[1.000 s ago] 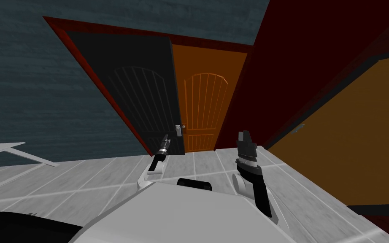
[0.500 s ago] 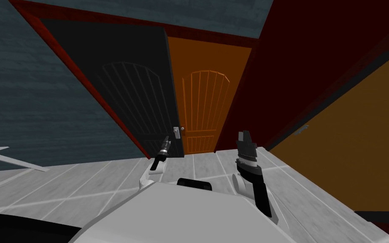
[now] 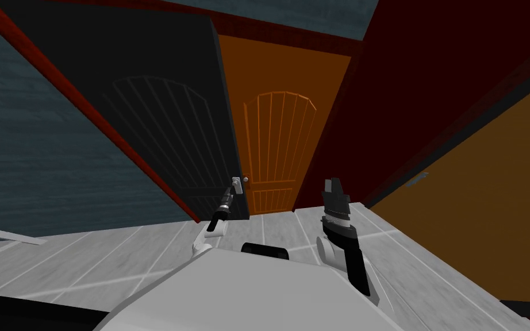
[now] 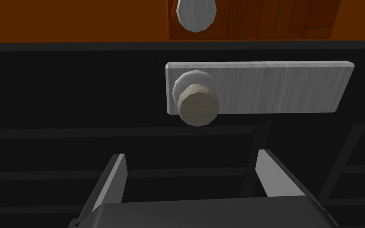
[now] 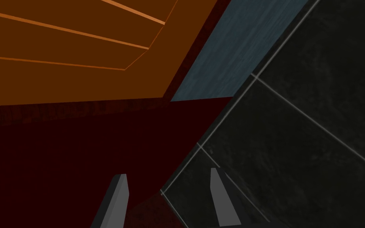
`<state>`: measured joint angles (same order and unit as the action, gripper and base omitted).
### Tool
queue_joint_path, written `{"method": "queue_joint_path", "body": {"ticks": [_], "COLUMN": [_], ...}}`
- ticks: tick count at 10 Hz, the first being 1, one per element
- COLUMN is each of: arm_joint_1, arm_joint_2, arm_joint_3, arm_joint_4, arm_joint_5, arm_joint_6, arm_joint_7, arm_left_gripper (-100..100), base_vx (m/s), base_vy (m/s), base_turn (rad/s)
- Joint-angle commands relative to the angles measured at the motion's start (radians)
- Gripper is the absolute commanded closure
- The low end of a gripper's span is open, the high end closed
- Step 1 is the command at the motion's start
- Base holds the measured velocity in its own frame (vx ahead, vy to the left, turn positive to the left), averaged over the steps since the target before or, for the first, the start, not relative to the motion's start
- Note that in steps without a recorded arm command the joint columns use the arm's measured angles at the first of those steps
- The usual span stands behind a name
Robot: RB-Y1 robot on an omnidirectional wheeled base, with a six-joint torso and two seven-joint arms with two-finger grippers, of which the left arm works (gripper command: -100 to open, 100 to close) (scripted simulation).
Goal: Pull the door open
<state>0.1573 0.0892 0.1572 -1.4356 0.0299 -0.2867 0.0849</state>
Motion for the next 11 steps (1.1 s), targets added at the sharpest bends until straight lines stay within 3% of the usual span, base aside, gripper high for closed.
{"method": "queue_joint_path", "body": {"ticks": [1,2,3,5,7,11], "arm_joint_1": [-0.008,-0.004,0.014,0.026,0.030,-0.002], "arm_joint_2": [0.001,0.001,0.021,0.040,0.070,0.073], "arm_joint_3": [0.003,0.001,0.031,0.056,0.091,0.080], "arm_joint_4": [0.022,0.014,0.032,0.048,0.074,0.078], "arm_joint_5": [0.000,0.000,0.008,0.016,0.030,0.034], "arm_joint_6": [0.006,0.002,0.003,0.003,0.002,-0.002], "arm_joint_7": [0.000,0.000,0.006,0.012,0.025,0.033], "arm_left_gripper": [-100,-100,-100,-100,-100,-100], "base_vx": [0.194,0.092,-0.056,-0.120,-0.016,0.182], "base_vy": [0.008,0.000,0.042,0.057,0.036,0.014], "base_turn": [-0.024,-0.003,0.109,0.065,-0.025,-0.108]}}
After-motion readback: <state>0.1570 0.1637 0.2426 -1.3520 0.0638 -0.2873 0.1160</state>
